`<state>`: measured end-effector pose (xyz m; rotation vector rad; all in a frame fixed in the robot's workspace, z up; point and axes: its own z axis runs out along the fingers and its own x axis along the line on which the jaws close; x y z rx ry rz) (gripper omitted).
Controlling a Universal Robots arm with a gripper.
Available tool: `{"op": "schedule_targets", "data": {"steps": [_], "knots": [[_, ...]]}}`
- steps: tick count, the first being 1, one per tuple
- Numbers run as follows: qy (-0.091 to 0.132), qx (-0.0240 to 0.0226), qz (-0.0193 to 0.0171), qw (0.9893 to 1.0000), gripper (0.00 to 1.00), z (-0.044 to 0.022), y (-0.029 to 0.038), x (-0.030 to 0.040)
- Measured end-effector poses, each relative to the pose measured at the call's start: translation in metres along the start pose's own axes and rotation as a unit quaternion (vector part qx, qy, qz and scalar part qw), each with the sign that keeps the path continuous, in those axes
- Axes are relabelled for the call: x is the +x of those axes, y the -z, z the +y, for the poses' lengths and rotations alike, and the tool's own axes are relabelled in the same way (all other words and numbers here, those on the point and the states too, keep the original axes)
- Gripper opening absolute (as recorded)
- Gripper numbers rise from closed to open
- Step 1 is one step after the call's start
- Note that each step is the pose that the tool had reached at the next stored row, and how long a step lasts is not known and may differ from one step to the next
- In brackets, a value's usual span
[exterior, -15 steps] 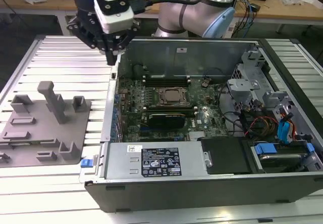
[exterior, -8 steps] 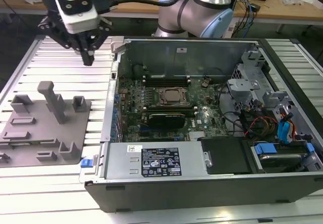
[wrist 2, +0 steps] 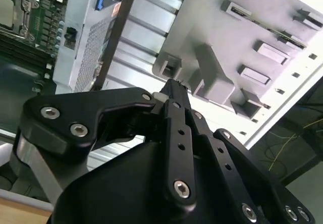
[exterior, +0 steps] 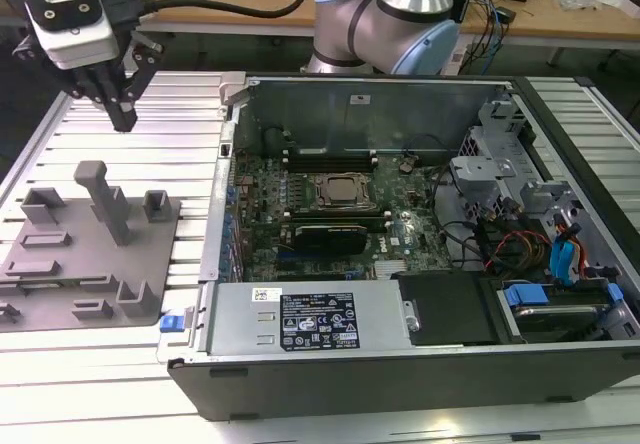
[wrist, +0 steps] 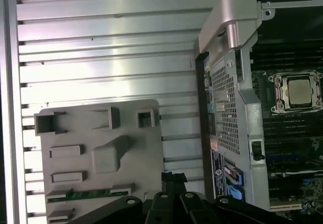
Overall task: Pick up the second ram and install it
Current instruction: 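Reach for the second ram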
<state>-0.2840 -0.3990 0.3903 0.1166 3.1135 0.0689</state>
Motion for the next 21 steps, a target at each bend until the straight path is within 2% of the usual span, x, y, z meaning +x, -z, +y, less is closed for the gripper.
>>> {"op": "schedule_targets", "data": {"steps": [3,4,5,7,9,11,12,13,16,18,21], "knots": [[0.0,0.0,0.0,1.0,0.11,-0.0007,0.0001,0.0094],[0.0,0.0,0.0,1.0,0.11,-0.0012,0.0002,0.0154],[0.0,0.0,0.0,1.0,0.11,-0.002,0.0003,0.0259],[0.0,0.0,0.0,1.0,0.11,-0.003,0.0004,0.0392],[0.0,0.0,0.0001,1.0,0.11,-0.0056,0.0003,0.0562],[0.0,0.0001,0.0001,1.0,0.11,-0.011,0.0003,0.0666],[0.0,0.0,0.0001,1.0,0.11,-0.0154,0.0002,0.0719],[0.0,0.0,0.0,1.0,0.11,-0.025,-0.0001,0.0768],[0.0,0.0,0.0001,1.0,0.11,-0.0442,-0.0006,0.0852],[0.0,0.0,0.0,1.0,0.11,-0.0535,-0.0009,0.0886],[0.001,0.0,0.0001,1.0,0.11,-0.0629,-0.0014,0.0926]]}}
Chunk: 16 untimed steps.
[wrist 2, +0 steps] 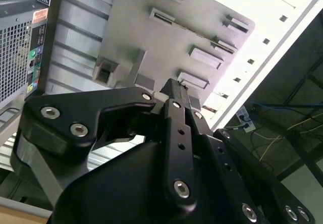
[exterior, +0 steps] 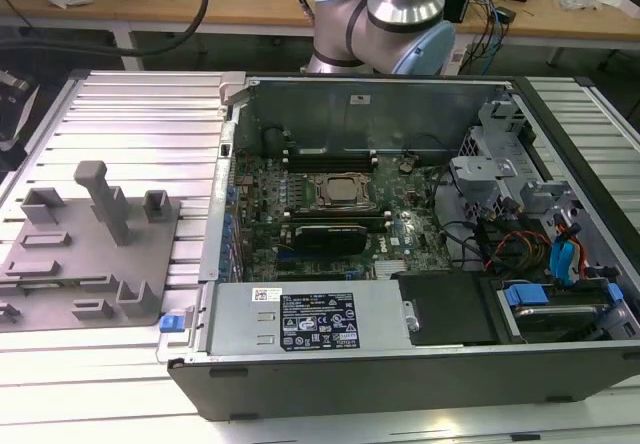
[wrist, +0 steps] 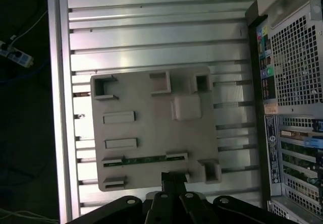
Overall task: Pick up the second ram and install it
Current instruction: 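Reach for the second ram, then pick up the second ram and move it above second insertion slot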
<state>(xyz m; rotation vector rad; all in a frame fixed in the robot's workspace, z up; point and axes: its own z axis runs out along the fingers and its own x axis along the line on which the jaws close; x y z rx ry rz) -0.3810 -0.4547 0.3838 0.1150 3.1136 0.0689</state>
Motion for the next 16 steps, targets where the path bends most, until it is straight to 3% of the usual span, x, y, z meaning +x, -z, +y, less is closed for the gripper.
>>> {"op": "schedule_targets", "data": {"steps": [2,12,13,14,16], "knots": [[0.0,0.0,0.0,1.0,0.11,-0.0039,-0.0002,0.0017],[0.001,0.0,0.0,1.0,0.11,-0.0043,-0.0003,0.0016],[0.007,-0.0001,0.0003,1.0,0.11,-0.0043,-0.0002,0.0016],[0.035,-0.0008,0.0016,0.9994,0.11,-0.0043,-0.0002,0.0017],[0.063,-0.0015,0.0029,0.998,0.11,-0.0043,-0.0002,0.0017]]}}
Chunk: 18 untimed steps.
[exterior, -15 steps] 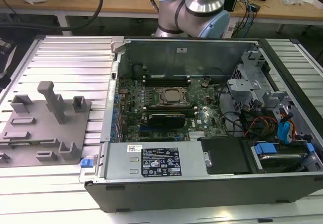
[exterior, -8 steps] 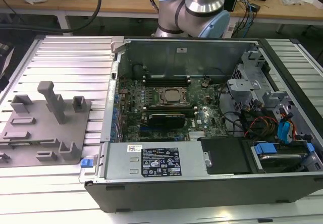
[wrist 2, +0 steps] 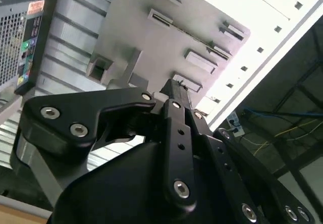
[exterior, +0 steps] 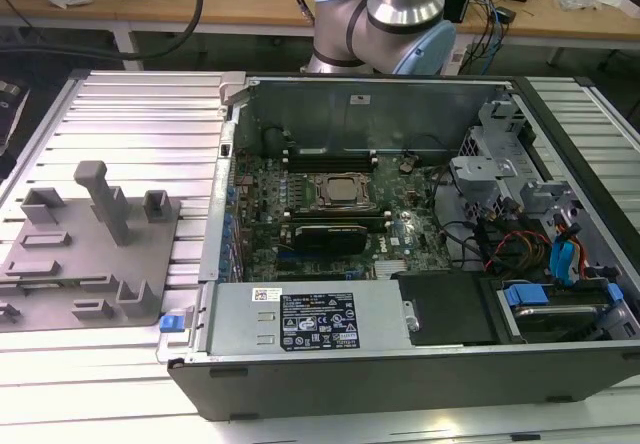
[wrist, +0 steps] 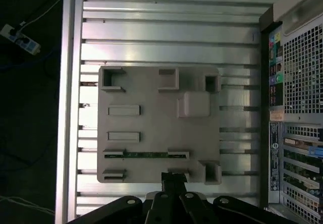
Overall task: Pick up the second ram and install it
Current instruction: 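Pick up the second ram and move it above second insertion slot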
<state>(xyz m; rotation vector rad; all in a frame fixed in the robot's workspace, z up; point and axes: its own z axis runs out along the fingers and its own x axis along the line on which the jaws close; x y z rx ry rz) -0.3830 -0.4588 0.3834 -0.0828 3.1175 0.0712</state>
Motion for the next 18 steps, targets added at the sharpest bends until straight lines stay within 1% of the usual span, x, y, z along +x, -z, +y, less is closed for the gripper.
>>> {"op": "schedule_targets", "data": {"steps": [1,2,4,5,6,7,8,9,10,12,15,16,18], "knots": [[0.023,-0.0006,0.001,0.9997,0.11,0.0,0.0,0.0],[0.039,-0.0009,0.0017,0.9992,0.11,0.0,-0.0001,0.0],[0.057,-0.0013,0.0025,0.9984,0.11,0.0,0.0,0.0],[0.081,-0.0019,0.0036,0.9967,0.11,0.0,0.0,0.0],[0.107,-0.0023,0.0048,0.9942,0.11,0.0,-0.0001,0.0],[0.124,-0.0013,0.0058,0.9923,0.11,0.0,0.0,-0.0001],[0.131,-0.0007,0.0063,0.9914,0.11,-0.0001,0.0,-0.0001],[0.14,0.0004,0.0069,0.9901,0.11,-0.0001,-0.0001,-0.0001],[0.153,0.0022,0.0078,0.9882,0.11,0.0,0.0,0.0],[0.162,0.0035,0.0085,0.9867,0.11,-0.0001,0.0,0.0],[0.188,0.0078,0.0106,0.9822,0.11,0.0,0.0,0.0],[0.198,0.0102,0.0115,0.9801,0.11,0.0,0.0,0.0],[0.21,0.0133,0.0127,0.9775,0.11,0.0,-0.0001,0.0]]}}
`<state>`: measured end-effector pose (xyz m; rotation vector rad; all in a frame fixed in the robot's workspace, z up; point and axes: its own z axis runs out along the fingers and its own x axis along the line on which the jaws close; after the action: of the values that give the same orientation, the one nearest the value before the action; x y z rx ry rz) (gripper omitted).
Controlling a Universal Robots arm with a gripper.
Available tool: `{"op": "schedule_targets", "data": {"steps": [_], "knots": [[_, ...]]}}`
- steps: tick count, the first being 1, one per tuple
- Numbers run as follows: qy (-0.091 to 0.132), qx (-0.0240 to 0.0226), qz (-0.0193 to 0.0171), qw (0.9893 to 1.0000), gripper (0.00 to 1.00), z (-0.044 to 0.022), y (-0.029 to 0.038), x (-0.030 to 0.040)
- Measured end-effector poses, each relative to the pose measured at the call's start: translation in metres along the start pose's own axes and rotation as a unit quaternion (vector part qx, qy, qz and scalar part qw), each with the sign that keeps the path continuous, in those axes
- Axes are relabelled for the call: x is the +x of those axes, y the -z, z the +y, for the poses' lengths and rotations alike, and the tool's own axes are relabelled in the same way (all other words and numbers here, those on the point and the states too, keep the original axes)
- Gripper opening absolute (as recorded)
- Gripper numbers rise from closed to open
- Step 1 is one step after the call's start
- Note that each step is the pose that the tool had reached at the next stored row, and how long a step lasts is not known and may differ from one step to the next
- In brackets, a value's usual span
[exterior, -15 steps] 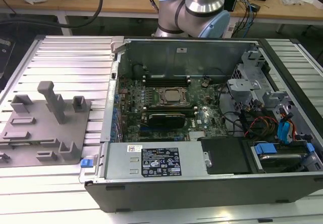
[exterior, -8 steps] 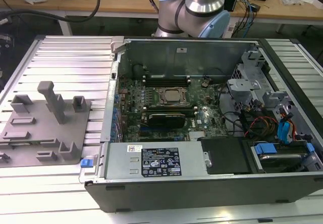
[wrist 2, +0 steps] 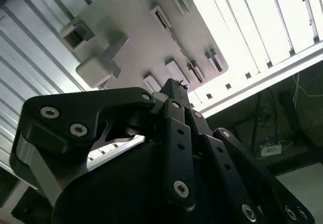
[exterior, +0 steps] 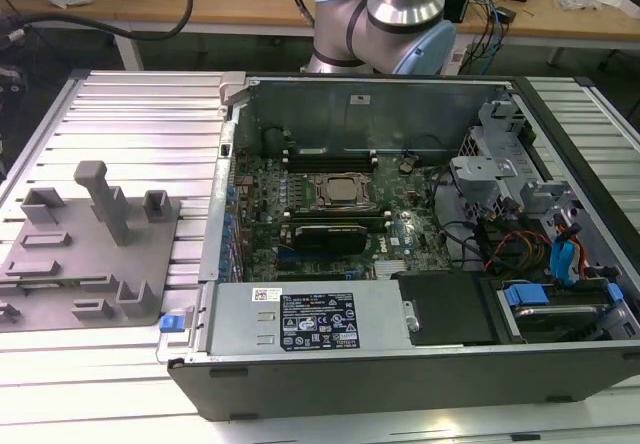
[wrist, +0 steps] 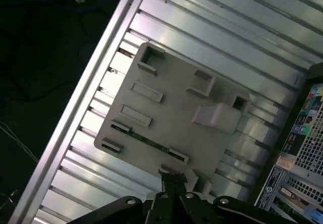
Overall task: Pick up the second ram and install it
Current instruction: 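Pick up the second ram and move it above second insertion slot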
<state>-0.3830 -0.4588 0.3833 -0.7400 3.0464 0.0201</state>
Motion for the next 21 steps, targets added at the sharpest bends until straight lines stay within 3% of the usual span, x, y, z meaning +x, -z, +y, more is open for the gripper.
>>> {"op": "schedule_targets", "data": {"steps": [3,7,9,11,13,14,17,19,20,21], "knots": [[0.033,0.0058,0.0036,0.9994,0.11,0.0,0.0001,0.0],[0.059,0.0099,0.006,0.9982,0.11,0.0,0.0,0.0],[0.082,0.0128,0.0079,0.9966,0.11,0.0,0.0001,0.0],[0.111,0.0138,0.0084,0.9937,0.11,0.0,0.0,0.0],[0.124,0.0138,0.0083,0.9921,0.11,0.0,0.0,0.0],[0.136,0.0138,0.0083,0.9906,0.11,0.0,0.0,-0.0001],[0.179,0.014,0.0083,0.9837,0.11,0.0,0.0,0.0],[0.195,0.0144,0.0086,0.9806,0.11,0.0,0.0001,0.0],[0.211,0.0147,0.0088,0.9774,0.11,0.0,0.0001,0.0001],[0.234,0.015,0.0089,0.9721,0.11,0.0,0.0,0.0]]}}
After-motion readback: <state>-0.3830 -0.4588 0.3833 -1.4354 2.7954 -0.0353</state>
